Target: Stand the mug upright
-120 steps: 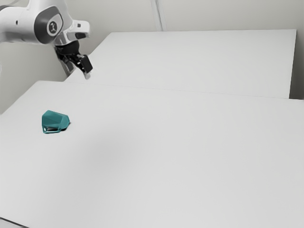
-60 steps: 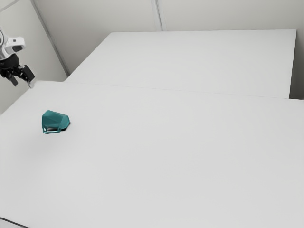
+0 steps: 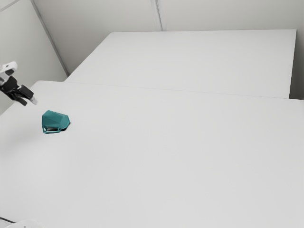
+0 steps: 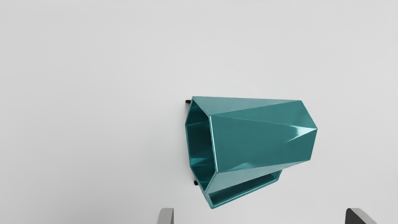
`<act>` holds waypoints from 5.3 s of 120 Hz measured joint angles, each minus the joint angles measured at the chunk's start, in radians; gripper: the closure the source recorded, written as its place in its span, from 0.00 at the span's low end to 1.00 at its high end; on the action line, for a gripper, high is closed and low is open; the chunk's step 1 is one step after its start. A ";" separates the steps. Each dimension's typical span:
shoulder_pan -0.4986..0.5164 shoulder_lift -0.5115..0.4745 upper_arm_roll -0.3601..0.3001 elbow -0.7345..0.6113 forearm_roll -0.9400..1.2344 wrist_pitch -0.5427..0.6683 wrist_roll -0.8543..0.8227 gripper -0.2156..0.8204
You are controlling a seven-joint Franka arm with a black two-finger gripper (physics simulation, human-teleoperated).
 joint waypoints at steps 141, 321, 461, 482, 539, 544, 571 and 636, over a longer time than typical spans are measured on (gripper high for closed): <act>0.076 0.249 -0.098 0.124 -0.226 -0.063 -0.150 0.80; -0.468 -0.226 0.036 -0.295 -0.079 0.025 -0.425 0.96; -0.879 -0.176 0.110 -0.449 0.422 0.437 -0.759 0.97; -0.860 -0.155 0.095 -0.447 0.384 0.446 -0.775 0.97; -0.852 -0.170 0.095 -0.447 0.354 0.435 -0.772 0.40; -0.852 -0.177 0.096 -0.447 0.354 0.430 -0.770 0.36; -0.860 -0.281 0.097 -0.462 0.351 0.386 -0.757 0.26; -0.966 -0.597 0.273 -0.467 0.334 0.032 -0.733 0.21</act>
